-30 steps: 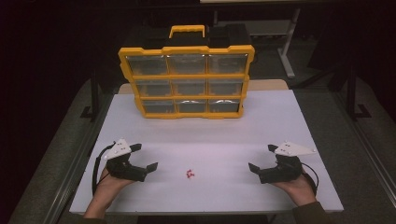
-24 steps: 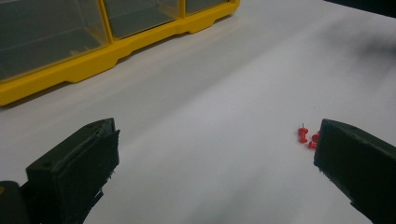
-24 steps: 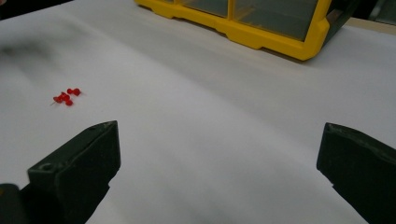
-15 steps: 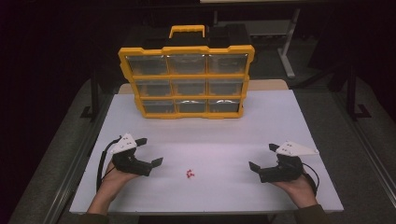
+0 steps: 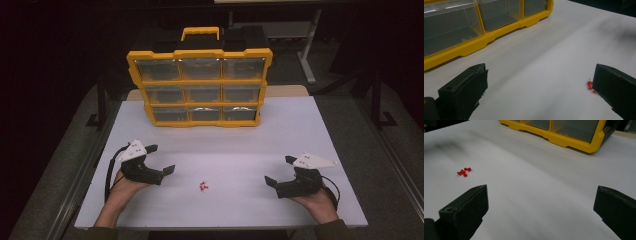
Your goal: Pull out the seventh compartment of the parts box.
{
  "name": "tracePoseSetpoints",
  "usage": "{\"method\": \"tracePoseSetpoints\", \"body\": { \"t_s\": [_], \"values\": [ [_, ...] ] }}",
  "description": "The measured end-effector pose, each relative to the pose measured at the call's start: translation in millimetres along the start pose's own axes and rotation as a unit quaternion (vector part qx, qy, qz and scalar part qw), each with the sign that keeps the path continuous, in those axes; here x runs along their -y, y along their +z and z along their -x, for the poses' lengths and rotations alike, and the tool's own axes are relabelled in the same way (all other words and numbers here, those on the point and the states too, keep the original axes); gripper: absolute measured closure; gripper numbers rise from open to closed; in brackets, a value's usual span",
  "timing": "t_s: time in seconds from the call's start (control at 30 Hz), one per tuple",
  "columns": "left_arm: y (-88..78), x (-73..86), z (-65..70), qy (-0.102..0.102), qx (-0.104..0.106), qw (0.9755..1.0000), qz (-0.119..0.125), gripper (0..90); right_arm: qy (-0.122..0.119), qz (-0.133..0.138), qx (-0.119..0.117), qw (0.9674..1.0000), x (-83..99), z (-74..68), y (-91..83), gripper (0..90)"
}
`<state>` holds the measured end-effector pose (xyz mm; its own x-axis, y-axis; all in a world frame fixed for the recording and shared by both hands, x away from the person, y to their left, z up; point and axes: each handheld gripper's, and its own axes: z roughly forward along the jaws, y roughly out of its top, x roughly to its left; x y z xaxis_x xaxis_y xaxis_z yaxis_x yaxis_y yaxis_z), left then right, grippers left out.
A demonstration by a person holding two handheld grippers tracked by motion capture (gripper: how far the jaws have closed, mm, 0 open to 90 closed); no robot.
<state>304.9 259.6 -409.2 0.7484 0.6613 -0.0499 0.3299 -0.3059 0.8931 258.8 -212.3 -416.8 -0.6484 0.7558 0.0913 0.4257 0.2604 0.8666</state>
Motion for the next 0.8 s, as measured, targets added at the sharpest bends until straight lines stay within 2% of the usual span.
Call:
{"method": "tracePoseSetpoints", "body": {
  "t_s": [0.13,0.43,0.8],
  "values": [
    [0.7,-1.8,0.6,0.0,-0.001,1.0,0.0,0.0,-0.005,-0.001,-0.003,1.0,0.6,-0.8,0.5,0.0],
    [7.5,-4.4,-3.5,0.008,0.0,1.0,0.003,0.0,0.0,-0.001,-0.006,1.0,0.5,0.1,2.2,0.0],
    [14.7,-9.4,-2.2,0.003,0.009,0.9999,0.005,0.0,0.001,0.003,-0.009,1.0,0.6,0.1,2.6,0.0]
  ]
}}
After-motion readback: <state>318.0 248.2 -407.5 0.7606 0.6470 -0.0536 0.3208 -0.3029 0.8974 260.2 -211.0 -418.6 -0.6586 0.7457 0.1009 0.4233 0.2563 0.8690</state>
